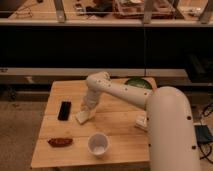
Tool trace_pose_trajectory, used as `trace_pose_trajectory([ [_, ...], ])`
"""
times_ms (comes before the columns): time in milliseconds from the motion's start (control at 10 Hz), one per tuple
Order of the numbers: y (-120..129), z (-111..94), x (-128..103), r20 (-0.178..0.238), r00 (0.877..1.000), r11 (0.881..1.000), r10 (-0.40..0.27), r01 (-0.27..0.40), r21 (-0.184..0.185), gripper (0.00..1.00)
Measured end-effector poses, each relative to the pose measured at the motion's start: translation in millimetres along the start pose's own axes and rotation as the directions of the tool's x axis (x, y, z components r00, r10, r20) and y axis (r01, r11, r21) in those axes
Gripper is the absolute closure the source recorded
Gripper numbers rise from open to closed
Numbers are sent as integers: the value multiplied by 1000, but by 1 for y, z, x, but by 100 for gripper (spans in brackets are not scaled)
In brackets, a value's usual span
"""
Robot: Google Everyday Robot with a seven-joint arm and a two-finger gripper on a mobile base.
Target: Wipe the white sponge on the table
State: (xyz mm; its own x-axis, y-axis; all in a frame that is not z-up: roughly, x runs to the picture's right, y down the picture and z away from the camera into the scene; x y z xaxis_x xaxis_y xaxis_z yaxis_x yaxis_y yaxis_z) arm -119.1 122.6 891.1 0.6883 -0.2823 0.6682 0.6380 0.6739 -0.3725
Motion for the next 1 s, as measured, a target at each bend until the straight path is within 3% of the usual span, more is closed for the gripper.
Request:
trace_pose_trajectory([
  [300,-36,-3,28,0,1000,999,18,-18,26,59],
  [500,-39,-11,53,-6,998,998,61,-60,34,59],
  [600,-32,-17,67,-12,996,996,88,-88,32,59],
  [1000,31,-38,122,-50,970,972,237,-237,4,59],
])
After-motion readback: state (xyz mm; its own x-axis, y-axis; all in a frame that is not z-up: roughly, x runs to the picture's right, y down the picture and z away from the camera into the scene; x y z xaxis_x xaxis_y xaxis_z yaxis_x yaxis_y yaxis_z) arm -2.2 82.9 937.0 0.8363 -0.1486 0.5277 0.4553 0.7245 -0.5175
